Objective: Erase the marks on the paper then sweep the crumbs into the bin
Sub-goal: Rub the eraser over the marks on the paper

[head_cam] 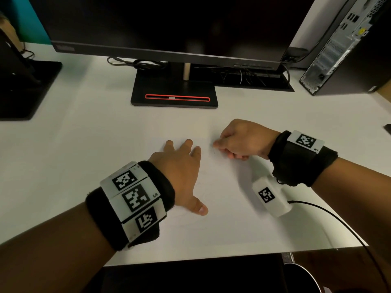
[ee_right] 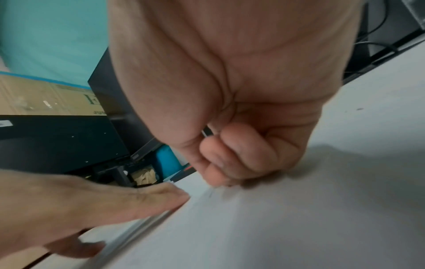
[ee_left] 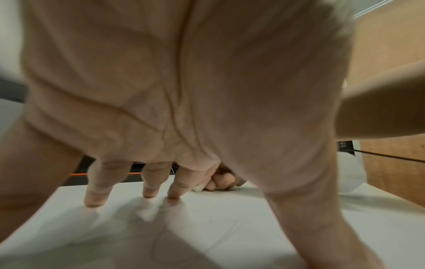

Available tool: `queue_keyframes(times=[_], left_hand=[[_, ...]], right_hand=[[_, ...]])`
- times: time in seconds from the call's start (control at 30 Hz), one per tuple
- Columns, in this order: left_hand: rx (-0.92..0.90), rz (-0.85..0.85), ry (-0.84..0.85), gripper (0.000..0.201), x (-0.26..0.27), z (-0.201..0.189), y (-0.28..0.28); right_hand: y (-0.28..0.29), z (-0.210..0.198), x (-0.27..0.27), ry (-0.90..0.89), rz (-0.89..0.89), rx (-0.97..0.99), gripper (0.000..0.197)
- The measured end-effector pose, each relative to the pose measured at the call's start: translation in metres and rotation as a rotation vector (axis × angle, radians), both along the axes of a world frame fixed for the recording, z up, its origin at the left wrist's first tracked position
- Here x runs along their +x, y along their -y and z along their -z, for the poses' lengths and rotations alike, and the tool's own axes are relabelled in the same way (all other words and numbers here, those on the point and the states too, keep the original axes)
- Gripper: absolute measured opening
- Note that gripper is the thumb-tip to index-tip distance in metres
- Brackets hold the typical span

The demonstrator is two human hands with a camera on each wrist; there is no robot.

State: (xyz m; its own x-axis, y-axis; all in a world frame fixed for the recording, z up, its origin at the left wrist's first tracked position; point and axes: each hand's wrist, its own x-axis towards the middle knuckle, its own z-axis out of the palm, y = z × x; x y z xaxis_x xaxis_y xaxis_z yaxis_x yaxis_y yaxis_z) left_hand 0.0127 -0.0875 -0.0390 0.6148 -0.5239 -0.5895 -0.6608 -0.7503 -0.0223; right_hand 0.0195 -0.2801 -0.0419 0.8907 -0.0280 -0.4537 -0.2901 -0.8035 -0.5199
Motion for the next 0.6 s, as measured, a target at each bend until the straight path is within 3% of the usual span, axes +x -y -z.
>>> queue_keyframes(times=[0.1, 0.23, 0.4, 0.5, 0.6], left_hand=[[-0.003, 0.000, 0.001, 0.134, 0.000, 0.000, -0.001], [-0.004, 0.004, -0.010, 0.134, 0.000, -0.001, -0.001], [0.006, 0.007, -0.021, 0.135, 0.000, -0.001, -0.002], [0.009, 0.012, -0.021, 0.135, 0.001, -0.002, -0.002], [0.017, 0.006, -0.026, 0.136, 0.000, -0.002, -0.002]], right_hand=[[-0.007, 0.000, -0.005, -0.076, -0.083, 0.021, 0.036], [0.001, -0.003, -0.004, -0.044, 0.011, 0.019, 0.036], [-0.003, -0.005, -0.014, -0.137, -0.102, 0.032, 0.034], [0.006, -0.007, -0.011, -0.074, -0.033, 0.002, 0.034], [0.005, -0.005, -0.017, -0.077, -0.103, -0.019, 0.036]])
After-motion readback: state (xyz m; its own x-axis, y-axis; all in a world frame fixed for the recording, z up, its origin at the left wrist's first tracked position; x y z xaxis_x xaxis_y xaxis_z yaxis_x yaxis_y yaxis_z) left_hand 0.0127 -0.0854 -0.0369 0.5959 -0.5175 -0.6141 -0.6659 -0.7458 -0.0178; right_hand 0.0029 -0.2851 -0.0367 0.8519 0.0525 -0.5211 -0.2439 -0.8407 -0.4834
